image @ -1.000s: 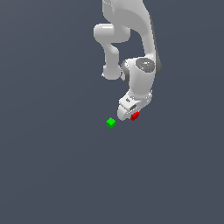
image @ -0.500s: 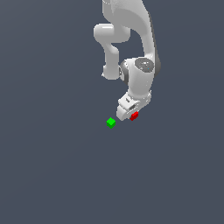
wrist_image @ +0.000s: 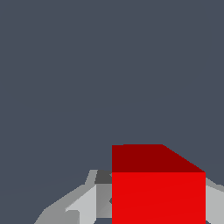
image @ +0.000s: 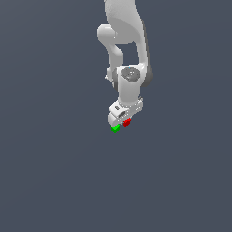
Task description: Stack the red cube on top of the green cube.
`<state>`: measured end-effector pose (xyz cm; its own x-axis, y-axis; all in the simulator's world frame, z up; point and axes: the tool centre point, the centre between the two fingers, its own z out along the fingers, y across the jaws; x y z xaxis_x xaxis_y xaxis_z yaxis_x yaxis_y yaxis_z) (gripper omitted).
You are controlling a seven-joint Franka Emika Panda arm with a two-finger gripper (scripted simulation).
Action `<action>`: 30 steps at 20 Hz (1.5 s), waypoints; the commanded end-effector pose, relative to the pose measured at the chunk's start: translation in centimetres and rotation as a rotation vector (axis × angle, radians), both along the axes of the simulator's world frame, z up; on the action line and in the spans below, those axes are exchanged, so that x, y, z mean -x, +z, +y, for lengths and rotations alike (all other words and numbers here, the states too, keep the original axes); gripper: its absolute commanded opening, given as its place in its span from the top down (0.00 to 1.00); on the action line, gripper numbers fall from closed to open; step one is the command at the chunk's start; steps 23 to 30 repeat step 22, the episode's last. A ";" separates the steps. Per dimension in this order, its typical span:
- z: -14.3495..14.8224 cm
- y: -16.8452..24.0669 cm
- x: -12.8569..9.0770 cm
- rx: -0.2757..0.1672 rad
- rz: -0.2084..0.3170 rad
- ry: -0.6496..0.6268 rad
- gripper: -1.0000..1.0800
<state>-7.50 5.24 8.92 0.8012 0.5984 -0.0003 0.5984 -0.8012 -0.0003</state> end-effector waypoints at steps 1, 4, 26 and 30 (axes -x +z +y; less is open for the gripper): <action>-2.2 -1.1 0.2 0.001 0.000 -0.001 1.00; -4.2 -2.0 0.3 0.001 0.000 -0.001 1.00; -5.9 -2.9 0.2 0.000 0.000 -0.001 0.04; -5.9 -2.9 0.2 0.000 0.000 -0.001 0.04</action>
